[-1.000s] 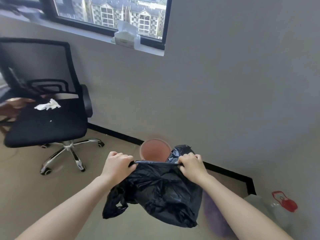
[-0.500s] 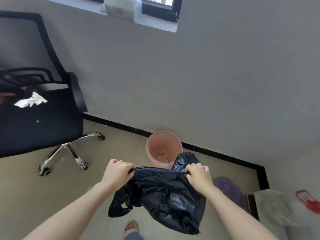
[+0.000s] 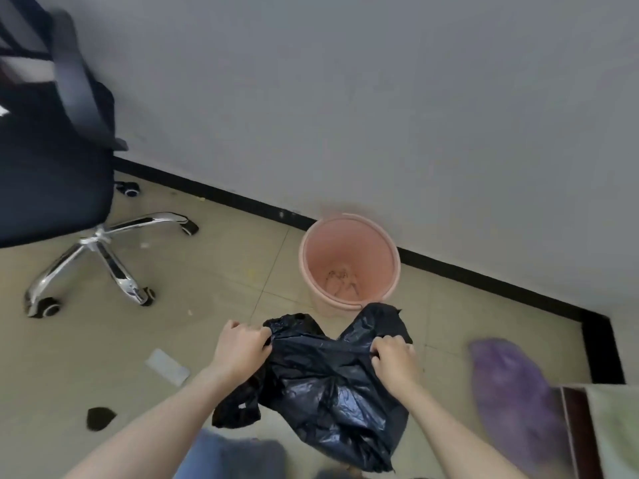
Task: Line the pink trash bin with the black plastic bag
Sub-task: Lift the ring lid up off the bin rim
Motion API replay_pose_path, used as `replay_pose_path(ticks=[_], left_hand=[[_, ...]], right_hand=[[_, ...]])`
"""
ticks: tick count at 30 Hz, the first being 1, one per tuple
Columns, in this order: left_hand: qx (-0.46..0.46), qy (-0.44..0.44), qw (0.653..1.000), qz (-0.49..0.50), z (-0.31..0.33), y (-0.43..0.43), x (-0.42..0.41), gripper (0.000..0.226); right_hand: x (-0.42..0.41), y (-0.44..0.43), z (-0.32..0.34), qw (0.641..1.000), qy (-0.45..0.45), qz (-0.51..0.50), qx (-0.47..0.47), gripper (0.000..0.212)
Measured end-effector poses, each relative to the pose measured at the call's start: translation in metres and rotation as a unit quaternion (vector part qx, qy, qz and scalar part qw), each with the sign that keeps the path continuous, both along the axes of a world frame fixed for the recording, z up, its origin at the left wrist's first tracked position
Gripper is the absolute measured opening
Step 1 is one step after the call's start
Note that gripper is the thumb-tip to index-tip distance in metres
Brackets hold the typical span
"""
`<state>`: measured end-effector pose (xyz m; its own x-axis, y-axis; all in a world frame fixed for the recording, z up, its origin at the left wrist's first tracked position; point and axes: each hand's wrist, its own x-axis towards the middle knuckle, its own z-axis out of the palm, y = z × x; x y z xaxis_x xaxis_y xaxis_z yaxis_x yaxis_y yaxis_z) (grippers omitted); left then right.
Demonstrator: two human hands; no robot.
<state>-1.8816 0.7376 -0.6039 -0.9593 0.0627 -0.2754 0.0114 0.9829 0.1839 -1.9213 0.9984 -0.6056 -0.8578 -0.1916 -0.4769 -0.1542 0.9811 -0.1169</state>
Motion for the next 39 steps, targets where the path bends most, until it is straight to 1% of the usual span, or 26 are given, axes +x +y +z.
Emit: replay_pose_path(ticks=[3, 4, 7, 9, 10, 11, 12, 14, 15, 16, 18, 20, 22, 24, 26, 29, 30, 31, 32, 34, 36, 37, 39], left_hand=[[-0.023, -0.035, 0.999, 0.012, -0.087, 0.012, -0.016, 0.02], [-0.027, -0.045, 0.998, 0.016, -0.113, 0.017, -0.02, 0.02], [-0.038, -0.014, 0.999, 0.0, -0.185, 0.027, -0.028, 0.018], [-0.058, -0.051, 0.997, -0.017, -0.22, 0.031, -0.03, 0.021], [-0.068, -0.076, 0.995, -0.017, -0.236, 0.031, -0.031, 0.024], [-0.071, -0.101, 0.992, -0.016, -0.247, 0.032, -0.032, 0.033], [-0.067, -0.131, 0.989, -0.013, -0.256, 0.032, -0.033, 0.047], [-0.039, -0.166, 0.985, -0.003, -0.263, 0.036, -0.036, 0.072], [-0.029, -0.16, 0.987, -0.002, -0.259, 0.04, -0.039, 0.077], [-0.022, -0.138, 0.99, -0.003, -0.253, 0.045, -0.042, 0.078], [-0.012, -0.073, 0.997, 0.0, -0.234, 0.056, -0.049, 0.075], [0.012, 0.001, 1.0, 0.018, -0.214, 0.069, -0.057, 0.071], [0.043, 0.063, 0.997, 0.029, -0.199, 0.081, -0.067, 0.07], [0.05, 0.091, 0.994, 0.015, -0.192, 0.09, -0.076, 0.071], [0.036, 0.072, 0.997, -0.02, -0.195, 0.095, -0.08, 0.07], [0.01, 0.029, 0.999, -0.037, -0.205, 0.095, -0.079, 0.072], [0.001, 0.027, 0.999, -0.036, -0.206, 0.094, -0.079, 0.072], [-0.008, 0.027, 0.999, -0.037, -0.206, 0.092, -0.079, 0.072], [-0.019, 0.028, 0.999, -0.041, -0.205, 0.09, -0.08, 0.072], [-0.043, 0.031, 0.998, -0.043, -0.202, 0.083, -0.082, 0.07], [-0.052, 0.028, 0.998, -0.011, -0.199, 0.071, -0.086, 0.07], [-0.047, 0.024, 0.999, 0.014, -0.197, 0.064, -0.088, 0.071], [-0.034, 0.023, 0.998, 0.047, -0.193, 0.053, -0.092, 0.072]], right_hand=[[-0.009, 0.009, -0.089, 1.0, 0.008, -0.002, 0.006, 0.021], [-0.01, 0.013, -0.118, 1.0, 0.013, -0.007, 0.007, 0.021], [-0.012, 0.02, -0.197, 0.999, 0.023, -0.027, 0.011, 0.023], [-0.011, 0.022, -0.236, 0.999, 0.012, -0.035, 0.014, 0.024], [-0.01, 0.023, -0.252, 0.999, 0.007, -0.032, 0.015, 0.025], [-0.01, 0.024, -0.262, 1.0, 0.001, -0.028, 0.013, 0.027], [-0.01, 0.025, -0.269, 1.0, -0.003, -0.02, 0.009, 0.031], [-0.014, 0.028, -0.271, 1.0, -0.005, -0.004, -0.016, 0.045], [-0.016, 0.03, -0.266, 0.999, 0.002, -0.002, -0.04, 0.05], [-0.02, 0.032, -0.259, 0.997, 0.025, -0.002, -0.069, 0.053], [-0.03, 0.036, -0.242, 0.989, 0.107, 0.005, -0.104, 0.05], [-0.045, 0.04, -0.224, 0.974, 0.193, -0.008, -0.118, 0.044], [-0.061, 0.039, -0.207, 0.963, 0.24, -0.025, -0.122, 0.041], [-0.074, 0.035, -0.196, 0.951, 0.286, -0.017, -0.117, 0.043], [-0.082, 0.029, -0.195, 0.948, 0.302, 0.008, -0.101, 0.053], [-0.087, 0.02, -0.203, 0.952, 0.293, 0.038, -0.083, 0.079], [-0.088, 0.019, -0.204, 0.954, 0.291, 0.041, -0.065, 0.085], [-0.09, 0.017, -0.207, 0.952, 0.299, 0.04, -0.053, 0.086], [-0.09, 0.015, -0.209, 0.949, 0.309, 0.033, -0.056, 0.08], [-0.09, 0.005, -0.205, 0.948, 0.309, 0.024, -0.08, 0.055], [-0.086, -0.011, -0.203, 0.948, 0.297, 0.043, -0.103, 0.039], [-0.082, -0.023, -0.203, 0.951, 0.269, 0.059, -0.138, 0.034], [-0.074, -0.049, -0.207, 0.953, 0.212, 0.07, -0.204, 0.031]])
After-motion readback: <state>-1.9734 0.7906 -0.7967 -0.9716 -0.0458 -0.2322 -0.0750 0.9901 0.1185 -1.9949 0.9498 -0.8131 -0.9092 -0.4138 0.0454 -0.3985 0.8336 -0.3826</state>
